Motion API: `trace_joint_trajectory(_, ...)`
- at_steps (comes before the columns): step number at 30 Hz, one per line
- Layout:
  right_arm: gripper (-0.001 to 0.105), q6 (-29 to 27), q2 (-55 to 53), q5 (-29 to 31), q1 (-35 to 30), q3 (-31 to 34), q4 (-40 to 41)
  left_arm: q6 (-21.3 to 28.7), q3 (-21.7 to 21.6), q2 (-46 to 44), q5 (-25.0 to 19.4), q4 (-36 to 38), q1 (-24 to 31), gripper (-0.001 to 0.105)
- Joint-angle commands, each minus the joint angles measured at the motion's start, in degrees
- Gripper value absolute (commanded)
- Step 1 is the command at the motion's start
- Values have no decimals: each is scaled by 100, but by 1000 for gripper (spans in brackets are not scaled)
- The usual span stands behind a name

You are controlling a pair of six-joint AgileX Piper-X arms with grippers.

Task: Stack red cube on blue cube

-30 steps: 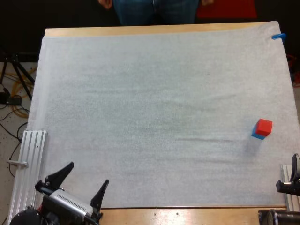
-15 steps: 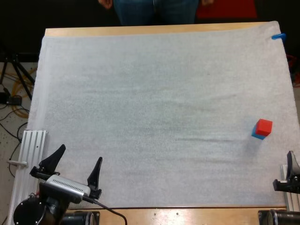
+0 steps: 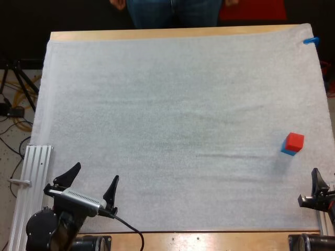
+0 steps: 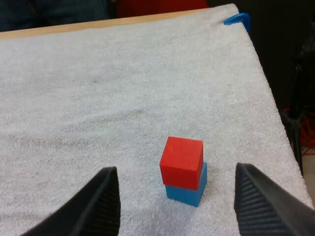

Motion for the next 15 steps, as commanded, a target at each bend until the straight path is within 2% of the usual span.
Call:
trace_joint_trajectory(1,51,16,-242,-60,8,-17,58,-80,-5,-800,-33,1,1,87)
trace_joint_trajectory(15,51,16,-242,-37,8,-17,91,-186,-5,-800,-33,256,1,87)
